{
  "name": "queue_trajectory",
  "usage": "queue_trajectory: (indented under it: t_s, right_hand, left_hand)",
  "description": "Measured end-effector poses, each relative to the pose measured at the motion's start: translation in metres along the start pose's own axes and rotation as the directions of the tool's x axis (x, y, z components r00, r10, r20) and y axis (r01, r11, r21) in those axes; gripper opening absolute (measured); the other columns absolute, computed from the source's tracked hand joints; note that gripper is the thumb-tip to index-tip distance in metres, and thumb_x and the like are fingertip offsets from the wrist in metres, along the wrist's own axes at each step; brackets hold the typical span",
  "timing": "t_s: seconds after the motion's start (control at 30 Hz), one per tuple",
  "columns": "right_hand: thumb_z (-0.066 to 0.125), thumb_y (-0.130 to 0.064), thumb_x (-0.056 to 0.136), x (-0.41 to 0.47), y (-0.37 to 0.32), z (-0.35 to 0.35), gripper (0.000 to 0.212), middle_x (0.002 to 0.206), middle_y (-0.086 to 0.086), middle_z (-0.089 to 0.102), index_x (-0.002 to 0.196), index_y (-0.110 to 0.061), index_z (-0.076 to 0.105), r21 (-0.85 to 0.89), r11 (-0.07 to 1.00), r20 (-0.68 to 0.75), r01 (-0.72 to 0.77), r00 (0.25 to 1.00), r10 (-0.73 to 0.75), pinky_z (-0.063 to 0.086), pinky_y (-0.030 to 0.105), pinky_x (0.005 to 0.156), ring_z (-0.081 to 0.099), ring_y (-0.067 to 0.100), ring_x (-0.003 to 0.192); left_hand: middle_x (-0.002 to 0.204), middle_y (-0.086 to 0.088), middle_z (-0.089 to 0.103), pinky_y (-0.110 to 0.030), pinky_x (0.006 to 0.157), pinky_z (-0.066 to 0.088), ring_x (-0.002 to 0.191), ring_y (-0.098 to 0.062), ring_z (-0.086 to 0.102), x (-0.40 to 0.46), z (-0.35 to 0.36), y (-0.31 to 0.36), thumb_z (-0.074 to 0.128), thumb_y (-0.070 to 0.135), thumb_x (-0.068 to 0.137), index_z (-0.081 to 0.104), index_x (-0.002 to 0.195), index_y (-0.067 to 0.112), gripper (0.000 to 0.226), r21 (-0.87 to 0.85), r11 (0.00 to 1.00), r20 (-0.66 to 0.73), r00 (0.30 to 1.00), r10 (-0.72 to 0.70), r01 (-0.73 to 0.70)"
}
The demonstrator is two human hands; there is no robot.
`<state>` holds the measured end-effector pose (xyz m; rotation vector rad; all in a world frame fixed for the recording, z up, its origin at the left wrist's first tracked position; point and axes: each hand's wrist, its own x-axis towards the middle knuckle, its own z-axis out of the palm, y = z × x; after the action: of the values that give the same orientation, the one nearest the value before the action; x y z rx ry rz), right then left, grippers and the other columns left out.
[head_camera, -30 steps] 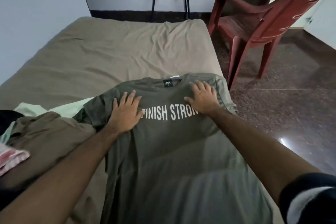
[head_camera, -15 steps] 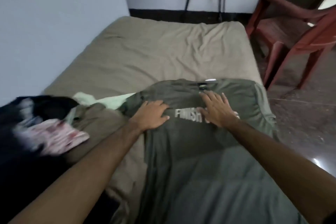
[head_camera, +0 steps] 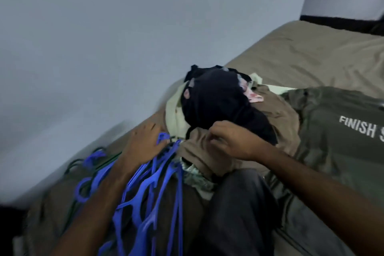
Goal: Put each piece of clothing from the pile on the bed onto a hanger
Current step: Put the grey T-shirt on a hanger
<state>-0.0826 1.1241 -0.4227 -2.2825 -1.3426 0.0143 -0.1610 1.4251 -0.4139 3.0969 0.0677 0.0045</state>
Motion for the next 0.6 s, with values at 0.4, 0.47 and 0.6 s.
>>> queue_trajectory:
  t_s: [0.4, 0.47, 0.6]
  right_hand:
    - [0.056, -0.028, 0.090, 0.026, -0.054, 0.079, 0.039, 0.126, -0.004, 0.056, 0.128, -0.036, 0.061, -0.356, 0.931, 0.423, 0.081, 0.902, 0.083, 0.035, 0.042, 0.099, 0.049, 0.023, 0.115]
    - [0.056, -0.028, 0.090, 0.026, -0.052, 0.078, 0.039, 0.126, -0.005, 0.055, 0.128, -0.037, 0.061, -0.336, 0.940, 0.414, 0.060, 0.906, 0.090, 0.035, 0.042, 0.100, 0.048, 0.022, 0.115]
    - [0.059, -0.026, 0.091, 0.028, -0.051, 0.072, 0.036, 0.125, -0.005, 0.056, 0.126, -0.035, 0.063, -0.203, 0.979, 0.416, -0.014, 0.904, 0.099, 0.036, 0.040, 0.099, 0.049, 0.021, 0.114]
  left_hand:
    - [0.107, 0.006, 0.055, -0.046, 0.091, 0.038, 0.103, -0.019, 0.052, -0.063, 0.043, -0.031, 0.057, 0.059, 0.091, 0.064, 0.095, 0.030, 0.030, 0.034, 0.996, -0.191, 0.978, -0.080, 0.088]
    - [0.094, 0.010, 0.056, -0.046, 0.097, 0.033, 0.093, -0.014, 0.054, -0.065, 0.040, -0.012, 0.052, 0.073, 0.086, 0.058, 0.091, 0.030, 0.044, 0.037, 0.999, 0.074, 0.997, -0.025, 0.023]
    - [0.076, 0.007, 0.048, -0.043, 0.097, 0.036, 0.076, -0.024, 0.051, -0.070, 0.038, 0.007, 0.059, 0.053, 0.089, 0.042, 0.095, 0.023, 0.035, 0.082, 0.997, 0.271, 0.962, -0.024, 0.002]
